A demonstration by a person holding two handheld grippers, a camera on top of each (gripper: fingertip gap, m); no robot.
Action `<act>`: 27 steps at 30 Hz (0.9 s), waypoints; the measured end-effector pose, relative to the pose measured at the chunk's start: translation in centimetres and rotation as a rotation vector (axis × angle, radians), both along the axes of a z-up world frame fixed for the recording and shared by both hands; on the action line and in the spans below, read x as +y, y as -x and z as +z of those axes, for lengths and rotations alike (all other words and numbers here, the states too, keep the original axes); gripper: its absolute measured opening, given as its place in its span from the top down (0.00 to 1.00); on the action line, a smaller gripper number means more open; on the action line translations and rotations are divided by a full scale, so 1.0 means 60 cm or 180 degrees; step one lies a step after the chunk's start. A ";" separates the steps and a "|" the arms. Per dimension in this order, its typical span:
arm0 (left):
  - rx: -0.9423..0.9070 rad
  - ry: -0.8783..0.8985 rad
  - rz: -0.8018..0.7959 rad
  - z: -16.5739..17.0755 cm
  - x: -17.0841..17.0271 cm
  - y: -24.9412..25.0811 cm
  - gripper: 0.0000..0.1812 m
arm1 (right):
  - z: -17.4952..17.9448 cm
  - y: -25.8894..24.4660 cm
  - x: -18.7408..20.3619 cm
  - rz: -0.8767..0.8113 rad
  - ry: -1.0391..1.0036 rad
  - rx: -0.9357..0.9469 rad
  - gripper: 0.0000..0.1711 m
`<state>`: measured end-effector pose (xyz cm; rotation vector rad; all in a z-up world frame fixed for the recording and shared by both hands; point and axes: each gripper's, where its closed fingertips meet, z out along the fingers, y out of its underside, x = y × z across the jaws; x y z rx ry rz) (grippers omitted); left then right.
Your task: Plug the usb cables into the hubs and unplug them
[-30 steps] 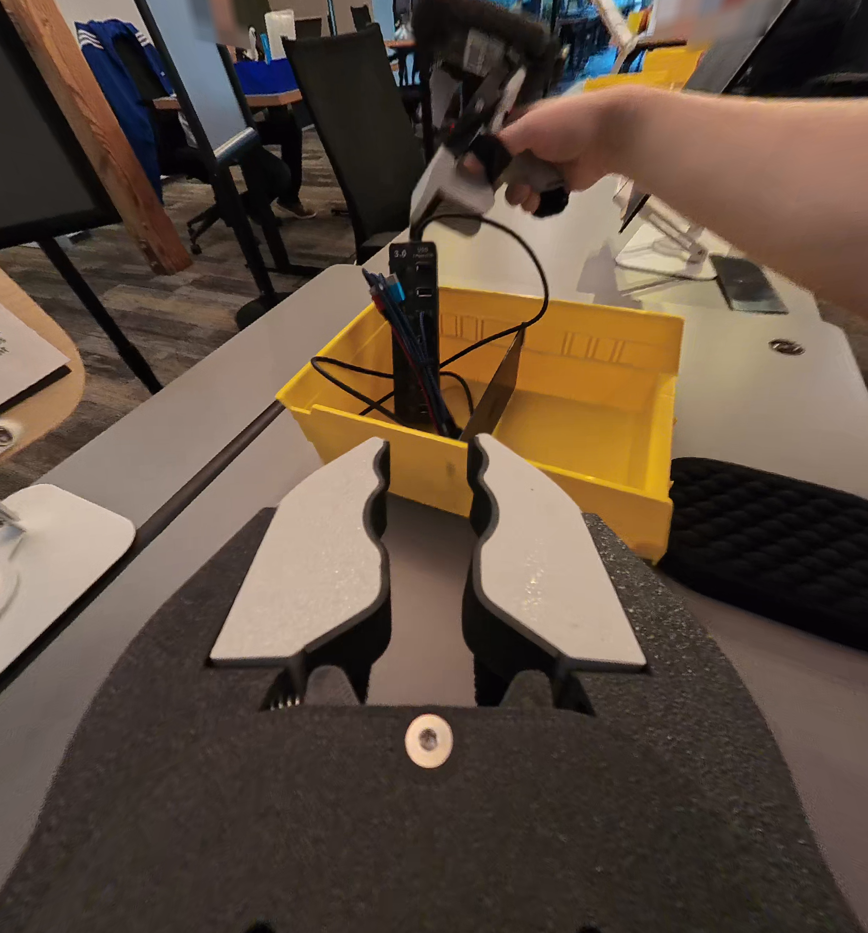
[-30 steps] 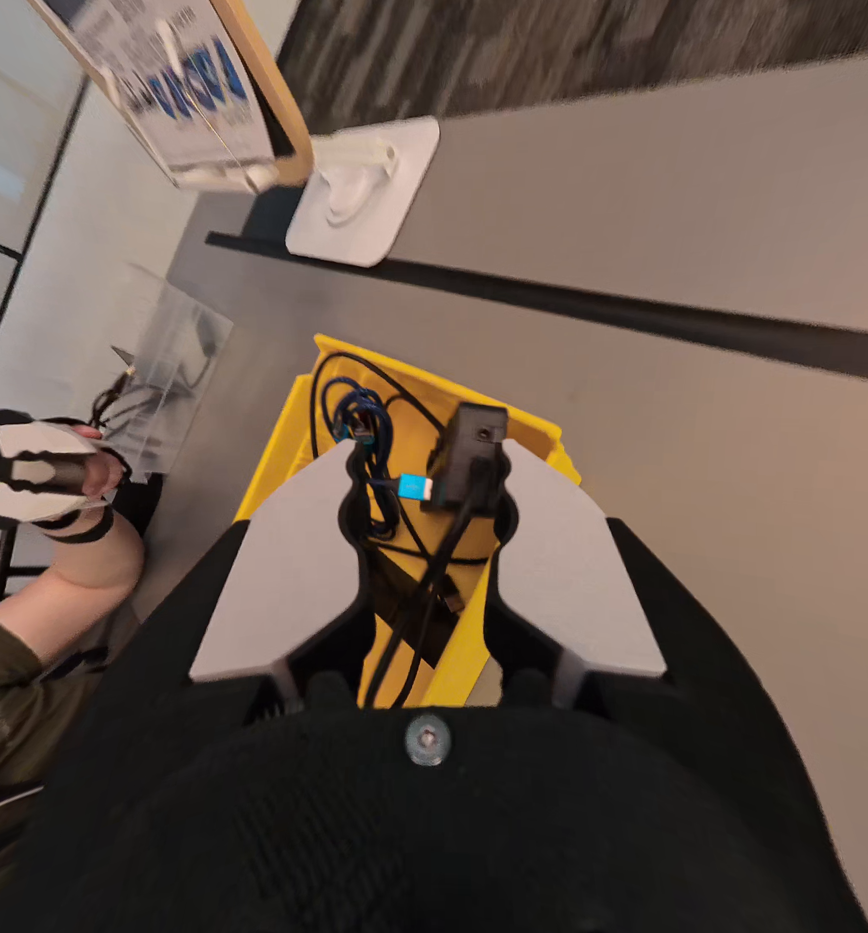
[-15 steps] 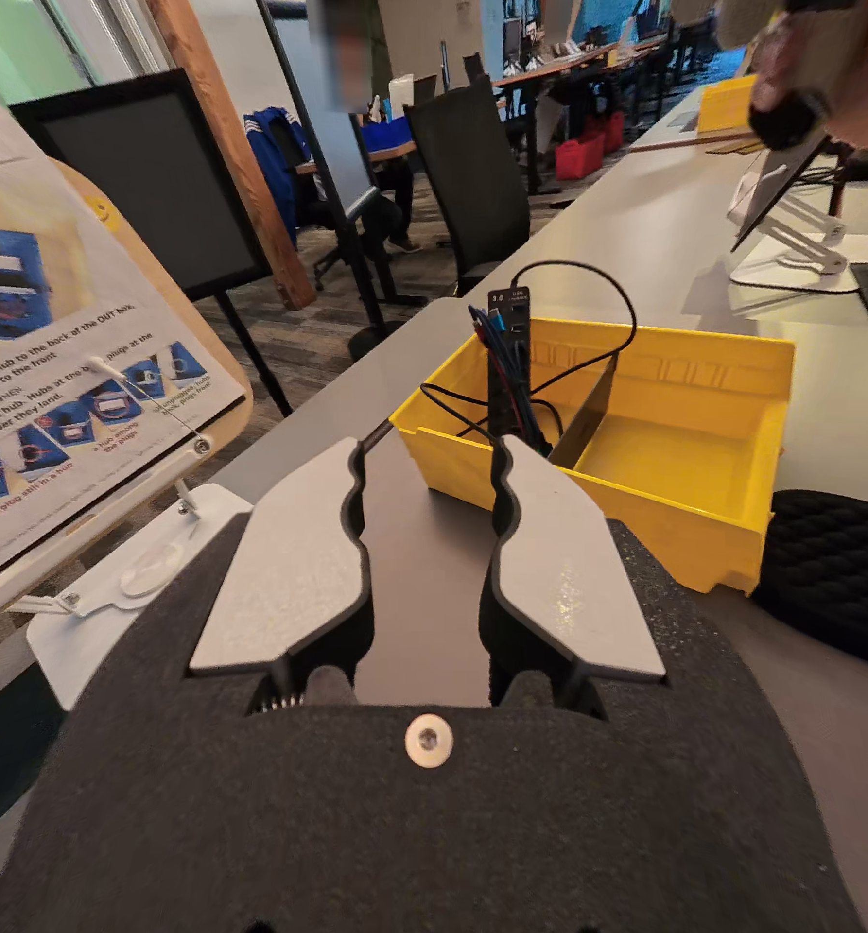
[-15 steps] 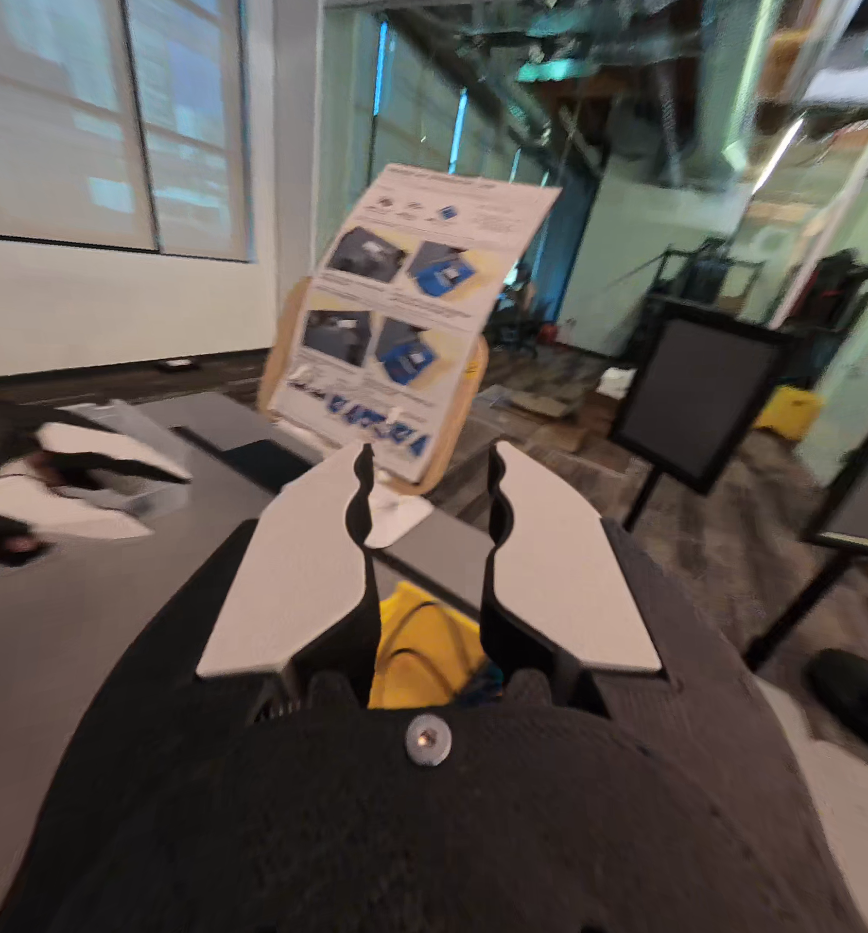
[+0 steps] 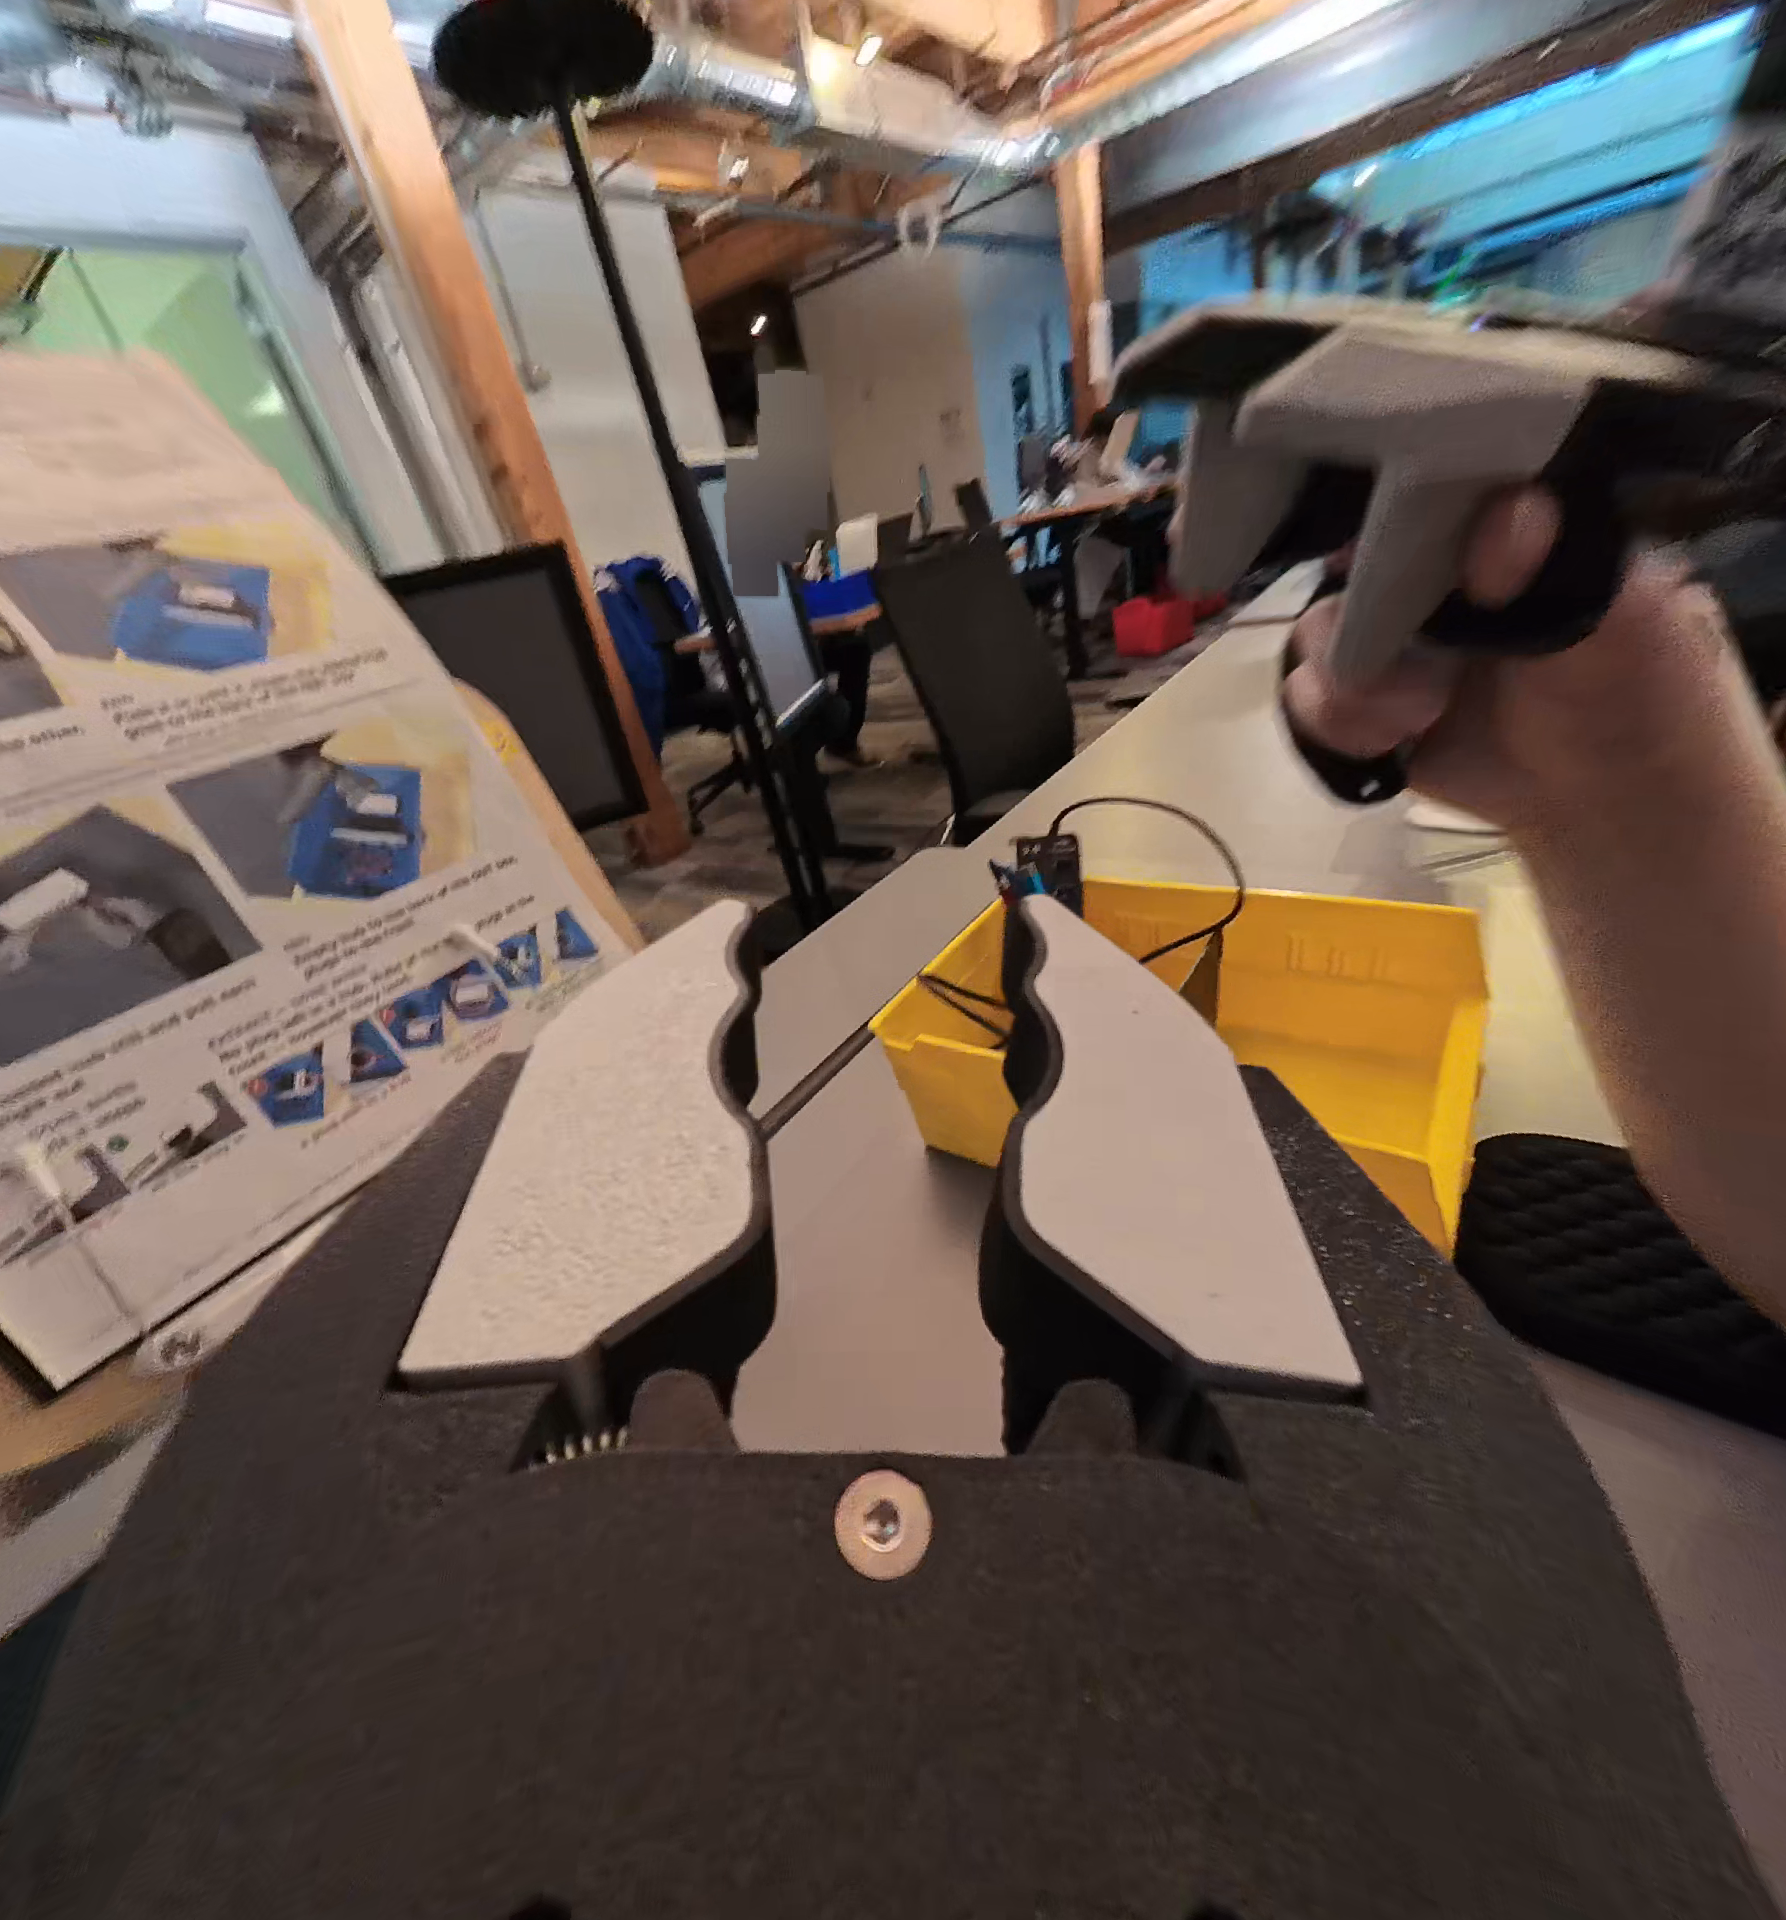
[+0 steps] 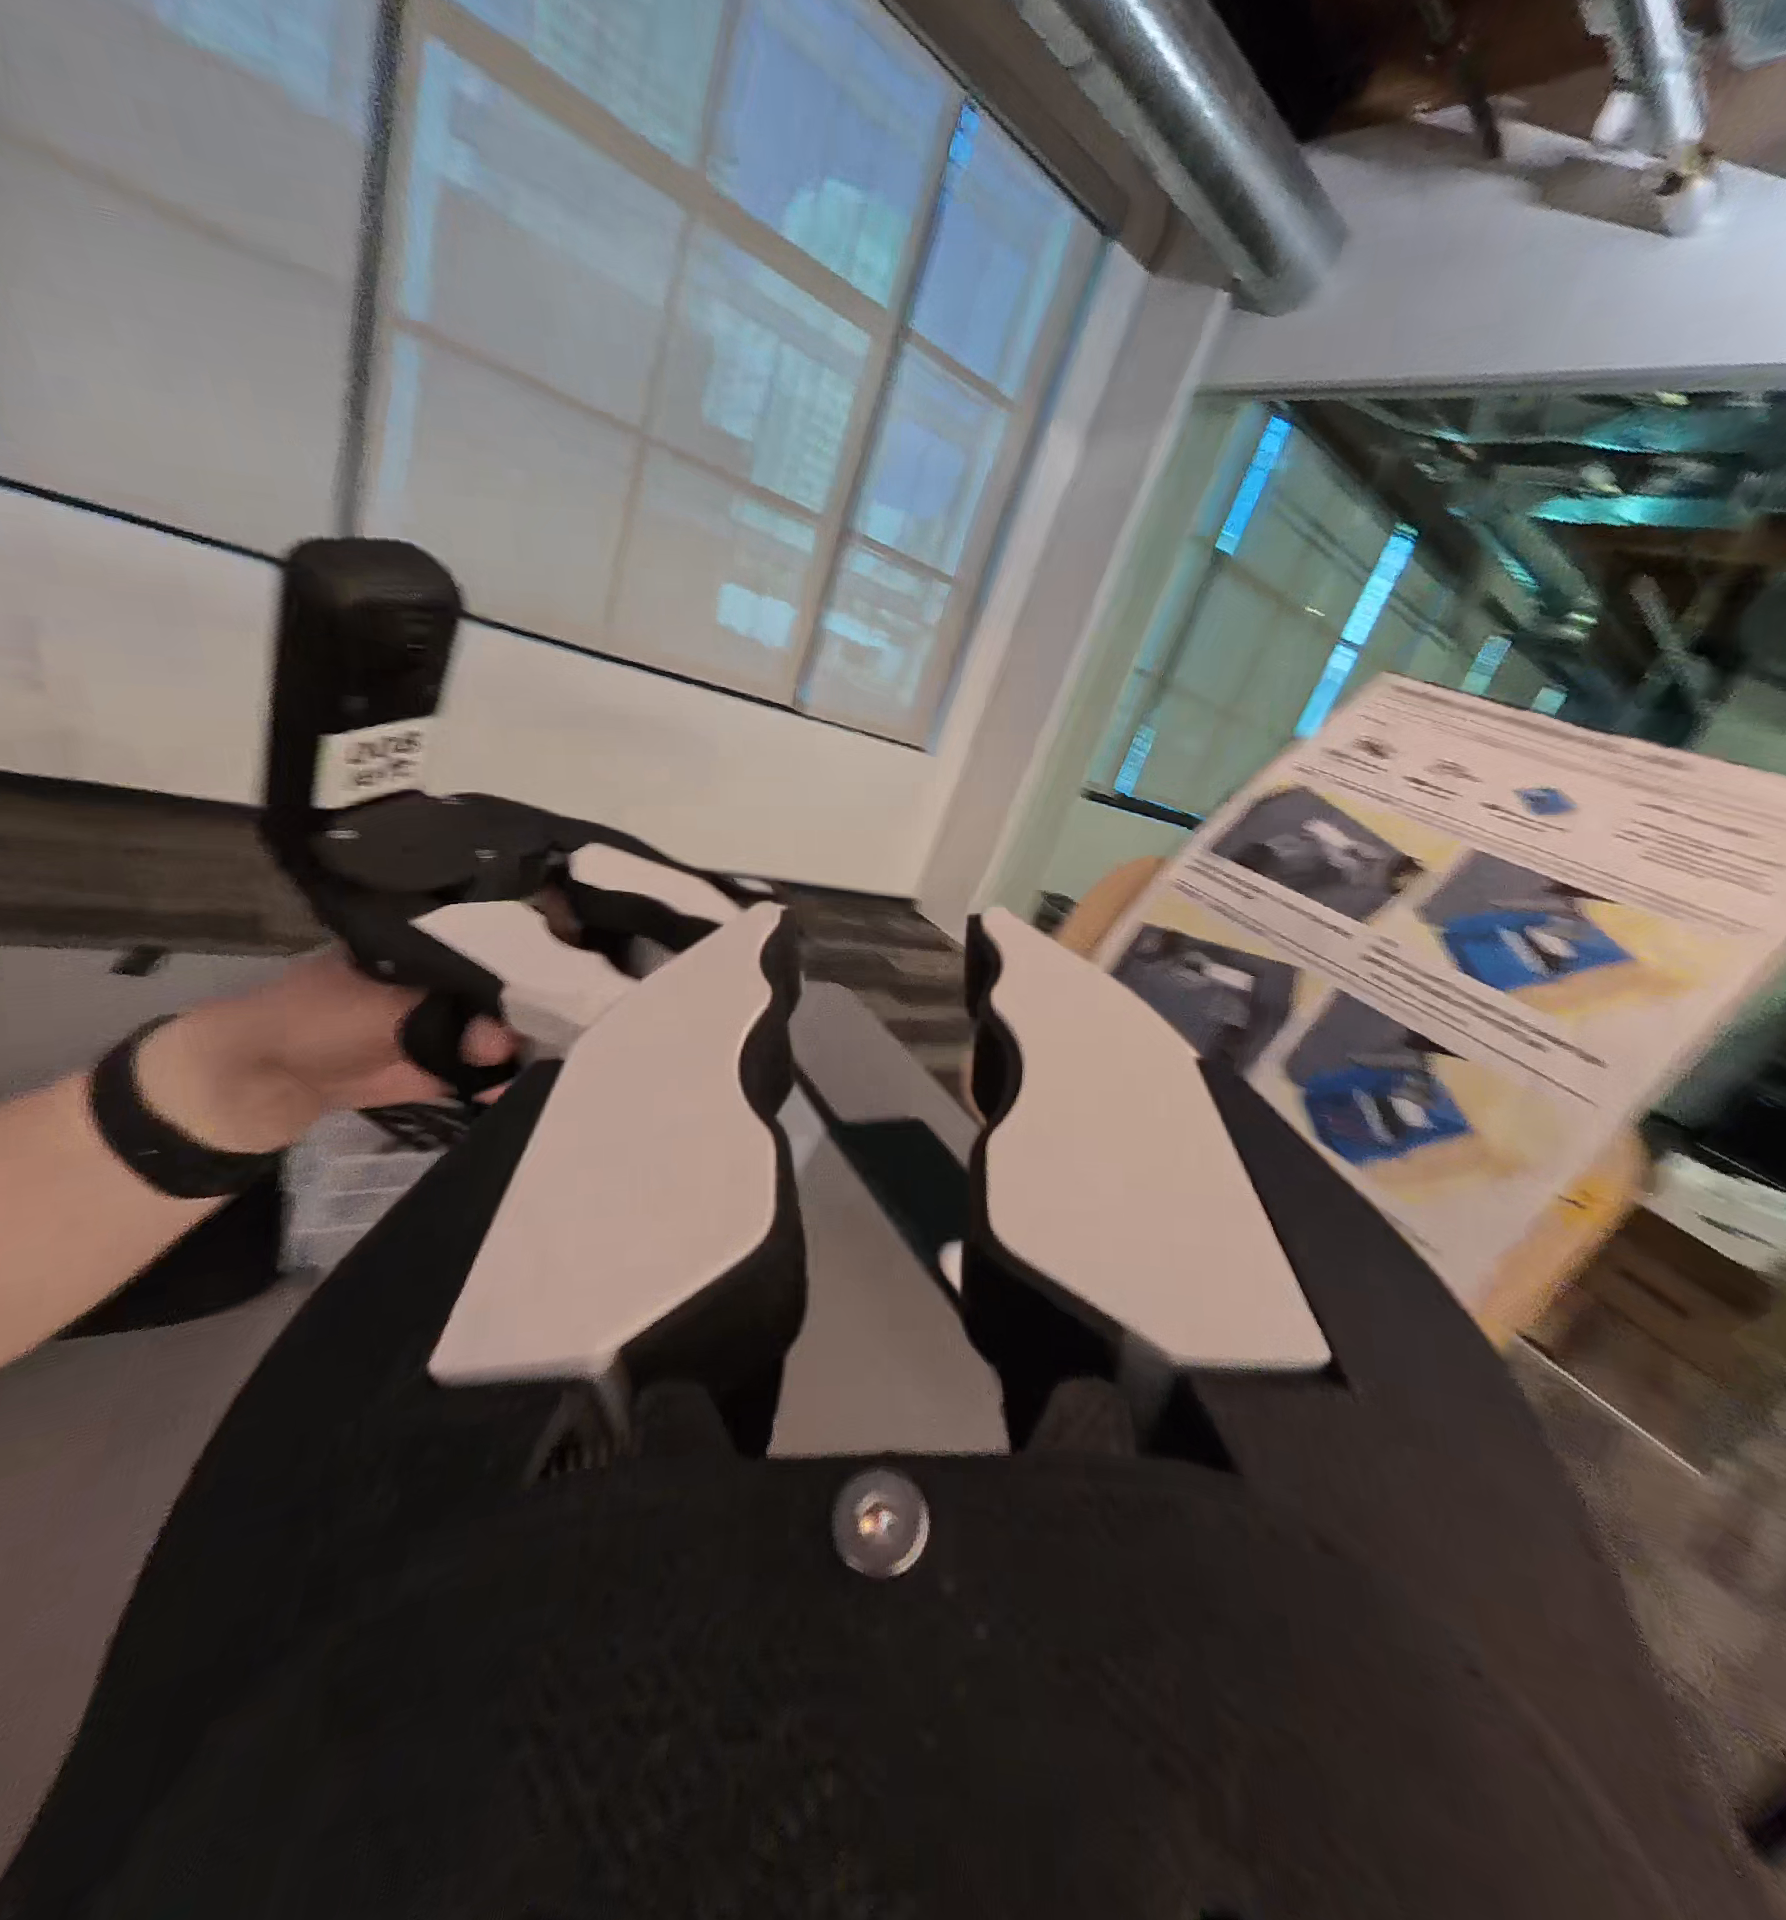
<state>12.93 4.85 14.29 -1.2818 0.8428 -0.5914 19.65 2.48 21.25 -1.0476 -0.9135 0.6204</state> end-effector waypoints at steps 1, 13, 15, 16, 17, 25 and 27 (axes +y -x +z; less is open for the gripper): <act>-0.0063 -0.0072 -0.0125 0.008 -0.010 0.003 0.78 | -0.004 0.011 -0.010 0.0260 0.0034 0.0094 0.82; 0.0008 -0.0437 -0.1354 0.019 -0.107 0.011 1.00 | -0.043 0.026 0.025 0.0941 0.0887 0.0570 1.00; 0.0017 -0.0445 -0.1804 0.020 -0.149 0.007 1.00 | -0.040 0.031 0.025 0.1003 0.0867 0.0667 1.00; -0.0074 -0.0400 -0.2155 0.025 -0.176 0.008 1.00 | -0.039 0.033 0.026 0.0987 0.0819 0.0701 1.00; -0.0211 -0.0362 -0.2458 0.034 -0.199 0.012 1.00 | -0.039 0.036 0.024 0.0984 0.0767 0.0703 1.00; -0.0986 -0.0264 -0.3961 0.065 -0.282 0.066 1.00 | -0.004 0.037 -0.056 0.2192 0.0787 0.1163 1.00; -0.1058 -0.0182 -0.4025 0.066 -0.280 0.069 1.00 | -0.001 0.033 -0.068 0.2486 0.0821 0.1267 1.00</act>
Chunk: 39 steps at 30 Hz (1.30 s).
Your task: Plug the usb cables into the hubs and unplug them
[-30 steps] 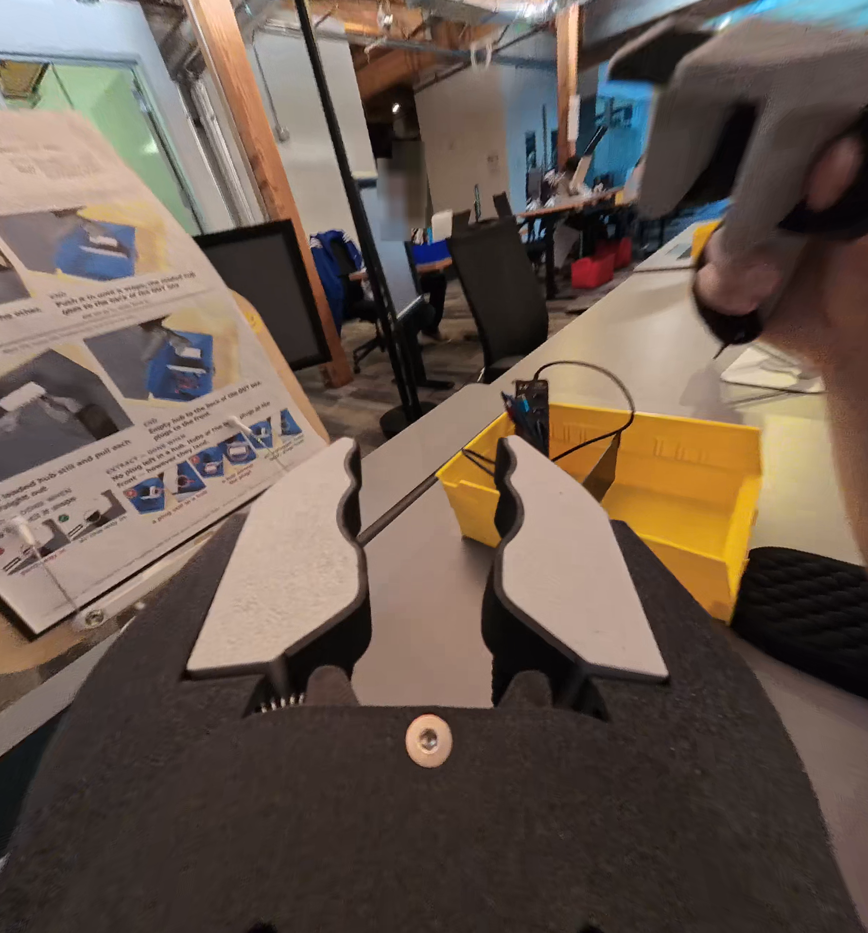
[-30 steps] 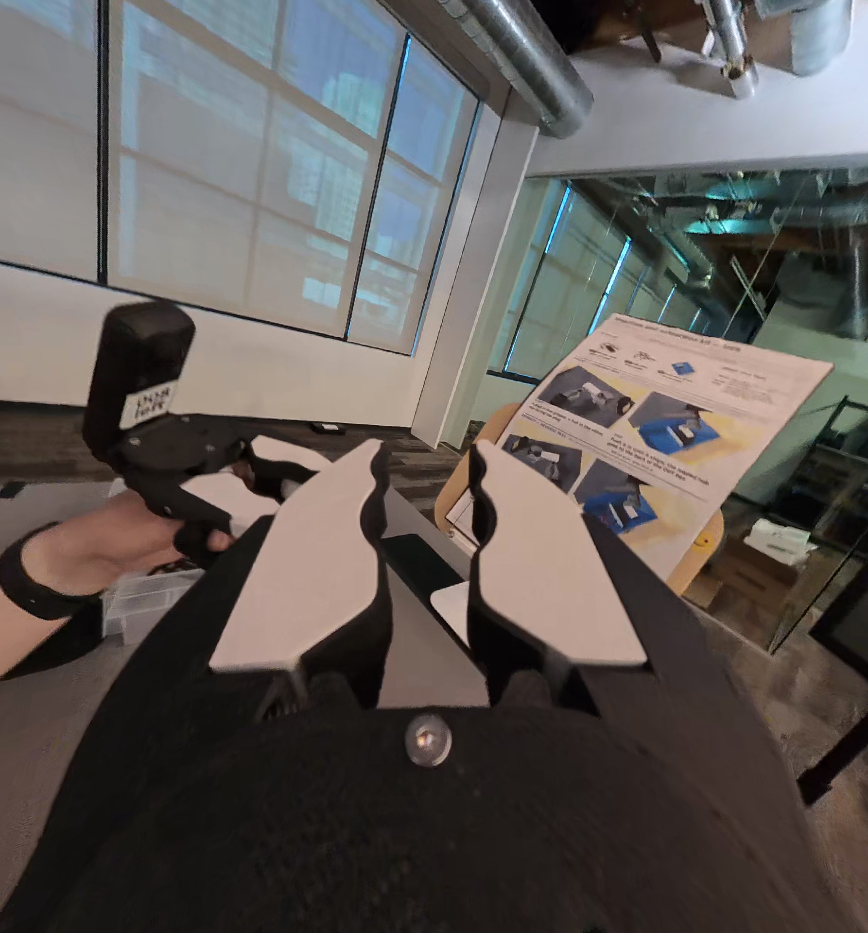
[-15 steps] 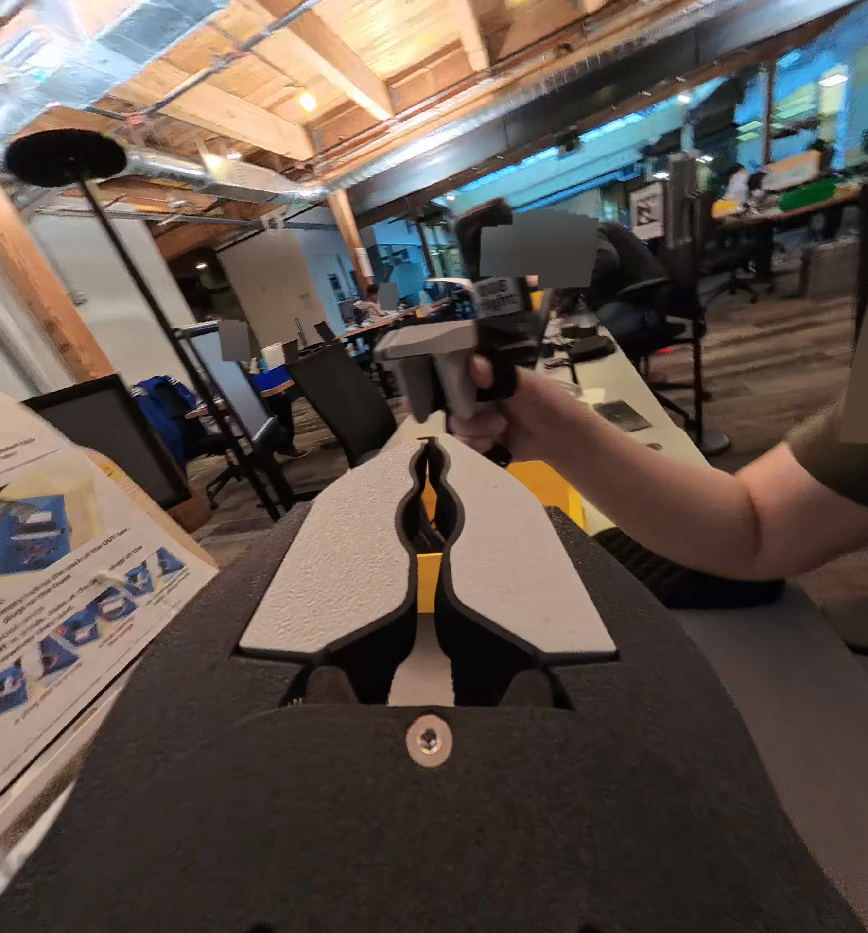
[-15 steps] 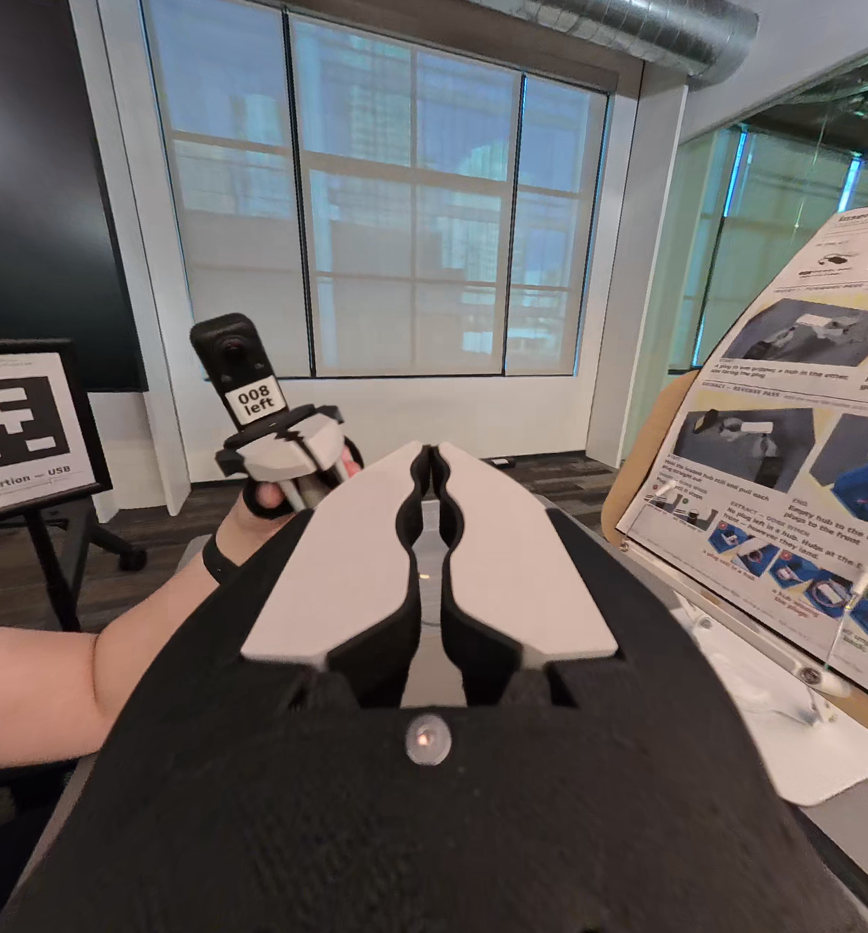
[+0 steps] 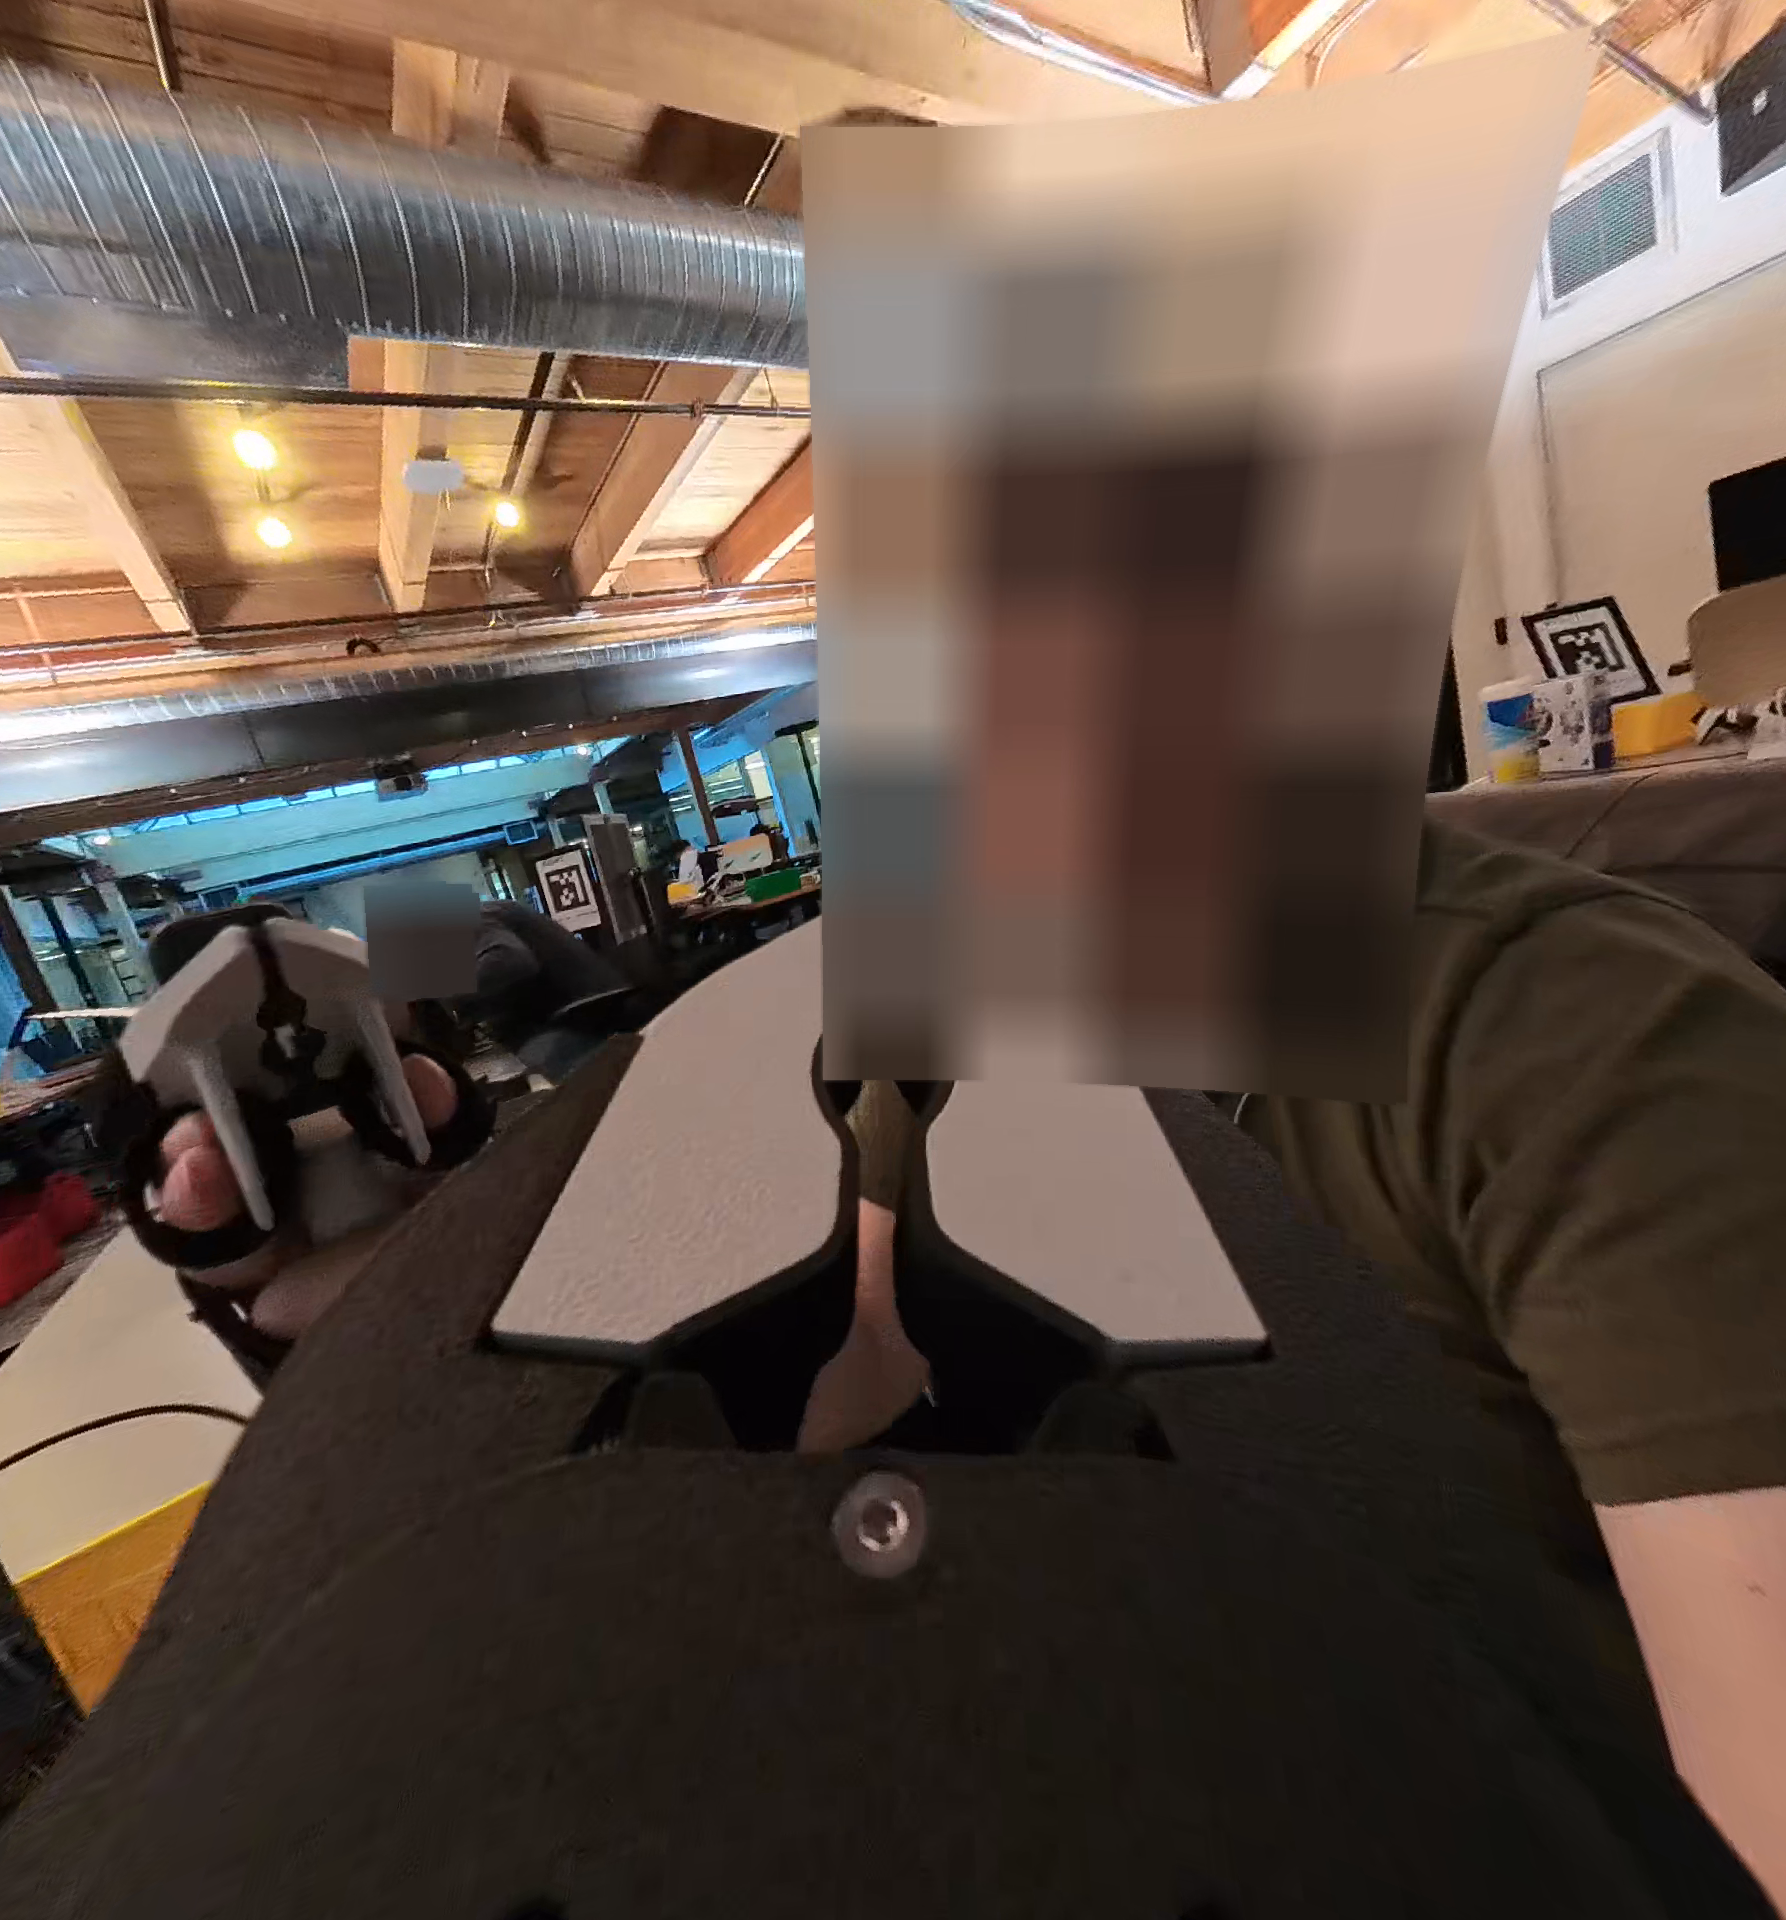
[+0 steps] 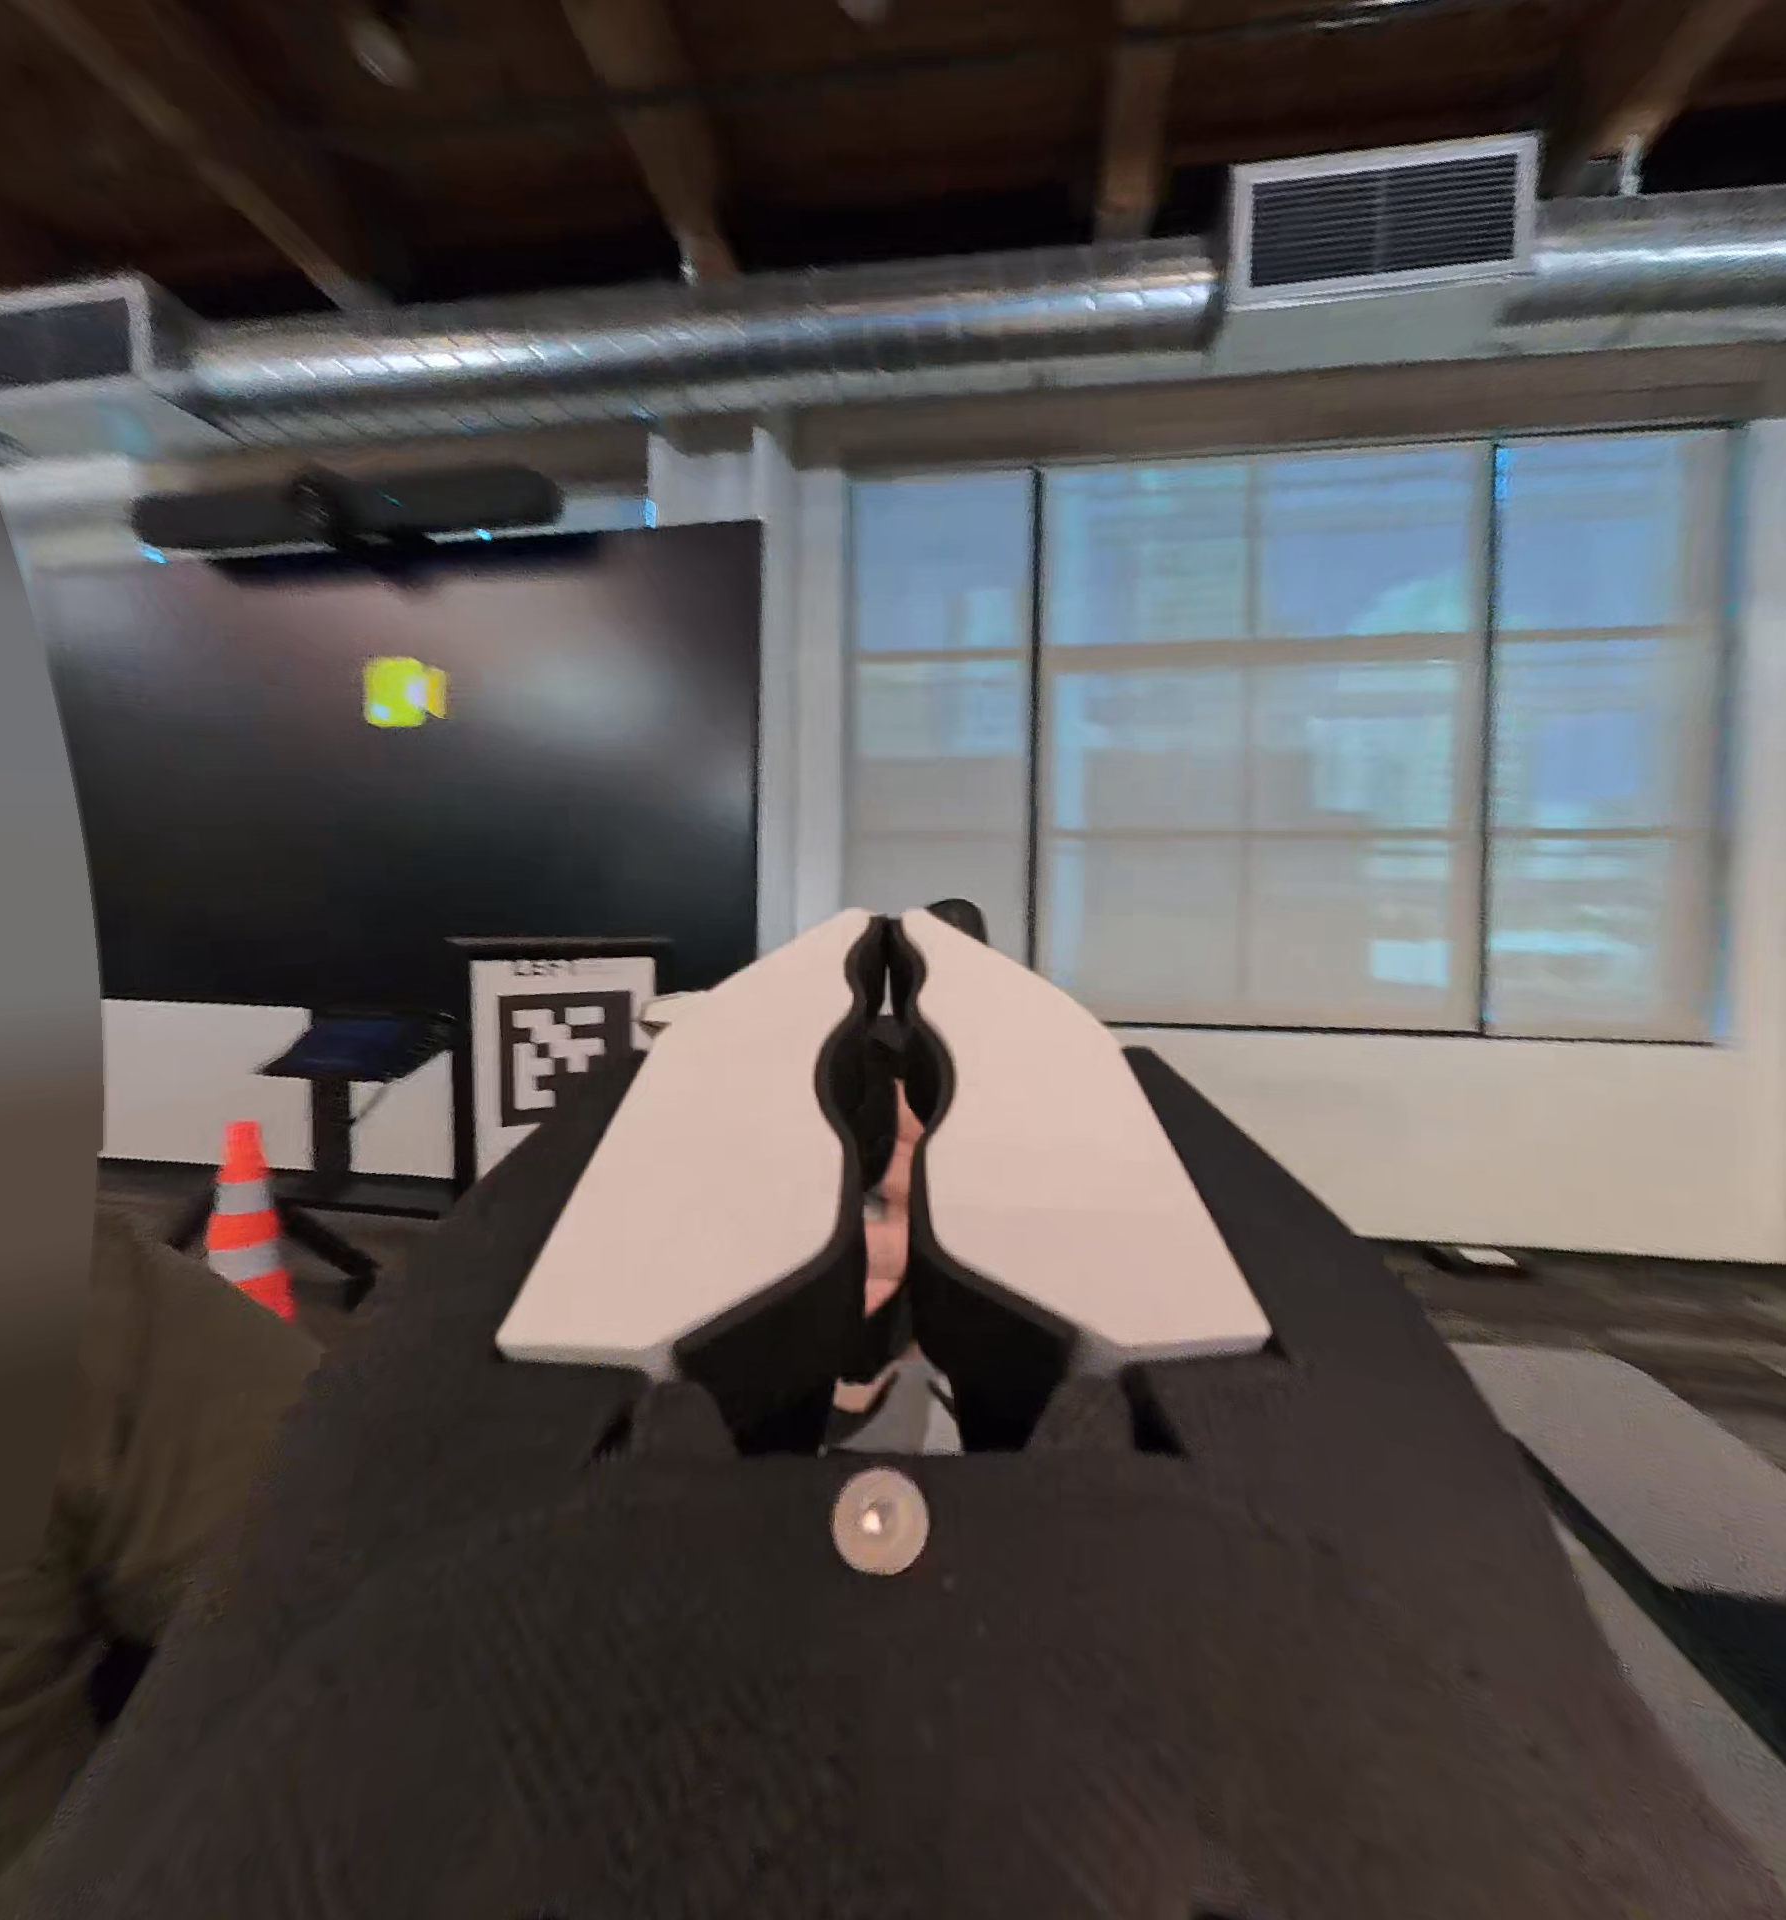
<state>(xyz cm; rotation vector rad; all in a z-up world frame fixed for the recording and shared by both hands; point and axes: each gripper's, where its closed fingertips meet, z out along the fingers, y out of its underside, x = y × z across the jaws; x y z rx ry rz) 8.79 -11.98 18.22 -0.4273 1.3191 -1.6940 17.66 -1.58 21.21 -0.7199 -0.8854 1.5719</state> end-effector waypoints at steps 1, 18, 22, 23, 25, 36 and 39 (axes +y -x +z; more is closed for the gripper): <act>0.0029 0.0002 0.0026 -0.003 0.002 -0.002 1.00 | -0.002 0.000 -0.001 0.0084 0.0019 0.0016 1.00; 0.0371 0.0218 0.1367 -0.020 -0.001 0.063 1.00 | -0.038 0.003 -0.074 0.1622 -0.0197 -0.0195 0.99; 0.0698 0.0472 0.2711 -0.040 0.083 0.142 1.00 | -0.041 0.006 -0.076 0.1302 -0.0372 -0.0354 0.99; 0.0798 0.0559 0.3041 -0.048 0.107 0.169 1.00 | -0.037 0.004 -0.074 0.1218 -0.0367 -0.0331 0.99; 0.0977 0.0733 0.3429 -0.064 0.139 0.219 0.99 | -0.034 0.000 -0.073 0.1102 -0.0447 -0.0285 0.99; 0.2288 0.1201 0.4255 -0.217 0.236 0.330 0.98 | -0.056 0.020 -0.033 0.0688 -0.0291 -0.0663 0.98; 0.2495 0.0948 0.4340 -0.235 0.226 0.314 0.92 | -0.059 0.022 -0.028 0.0780 -0.0149 -0.0721 0.89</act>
